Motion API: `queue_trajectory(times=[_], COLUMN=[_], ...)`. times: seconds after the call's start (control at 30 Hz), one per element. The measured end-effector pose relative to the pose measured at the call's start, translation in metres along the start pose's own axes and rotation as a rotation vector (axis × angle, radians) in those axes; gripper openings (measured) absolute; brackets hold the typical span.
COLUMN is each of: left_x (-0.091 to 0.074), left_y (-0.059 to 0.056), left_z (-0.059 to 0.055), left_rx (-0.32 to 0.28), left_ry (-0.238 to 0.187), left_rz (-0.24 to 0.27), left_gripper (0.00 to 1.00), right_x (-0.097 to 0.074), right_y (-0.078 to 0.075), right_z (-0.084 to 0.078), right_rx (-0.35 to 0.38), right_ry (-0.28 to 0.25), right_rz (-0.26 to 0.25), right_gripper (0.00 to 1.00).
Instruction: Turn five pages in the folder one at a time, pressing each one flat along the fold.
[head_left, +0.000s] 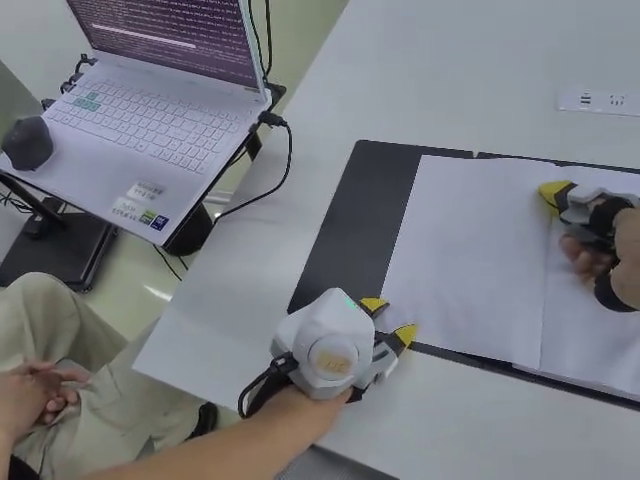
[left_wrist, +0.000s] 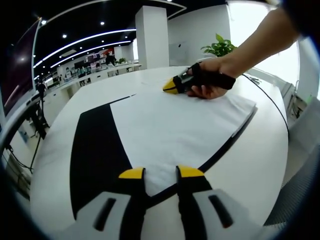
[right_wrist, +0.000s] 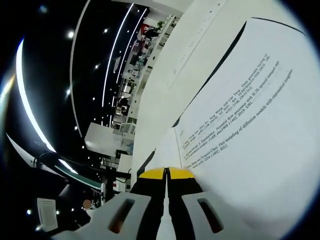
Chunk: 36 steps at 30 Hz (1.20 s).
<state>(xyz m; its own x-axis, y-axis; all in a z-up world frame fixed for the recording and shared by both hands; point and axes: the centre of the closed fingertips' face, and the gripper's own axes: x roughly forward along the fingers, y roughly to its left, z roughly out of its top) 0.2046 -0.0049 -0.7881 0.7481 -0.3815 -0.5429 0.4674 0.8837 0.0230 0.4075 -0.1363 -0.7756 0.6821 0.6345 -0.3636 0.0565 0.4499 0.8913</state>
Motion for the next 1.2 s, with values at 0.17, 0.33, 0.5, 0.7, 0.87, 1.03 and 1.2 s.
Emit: queue_trajectory(times=[0.17,0.33,0.5,0.7,0.87,1.03,1.2], left_x=[0.001,0.002,0.002,0.002,0.002,0.001,0.001], left_y=[-0.001,-0.001,-0.002,-0.001,0.000,-0.001,-0.001], left_z=[0.000,-0.001,-0.001,-0.002,-0.003,-0.002,-0.002], left_rx=[0.008,0.014,0.015,0.014,0.013,0.012,0.013], left_ry=[0.006,0.013,0.020,0.018,0.019,0.017,0.013], left_rz=[-0.007,-0.014,-0.015,-0.014,-0.014,-0.014,-0.013], left_gripper=[0.23,0.23,0.23,0.23,0.23,0.23,0.23], right_x=[-0.011,-0.021,-0.031,-0.045,-0.056,-0.071,-0.085], right_y=[-0.002,-0.002,-0.003,-0.001,-0.003,-0.002,-0.004], right_z=[-0.009,-0.018,-0.027,-0.042,-0.055,-0.078,-0.098], right_rx=[0.013,-0.009,-0.004,0.001,-0.002,-0.006,-0.016], right_ry=[0.016,0.042,0.057,0.088,0.120,0.183,0.226], right_rz=[0.018,0.019,0.023,0.044,0.049,0.066,0.070], right_gripper=[0.00,0.00,0.00,0.00,0.00,0.00,0.00])
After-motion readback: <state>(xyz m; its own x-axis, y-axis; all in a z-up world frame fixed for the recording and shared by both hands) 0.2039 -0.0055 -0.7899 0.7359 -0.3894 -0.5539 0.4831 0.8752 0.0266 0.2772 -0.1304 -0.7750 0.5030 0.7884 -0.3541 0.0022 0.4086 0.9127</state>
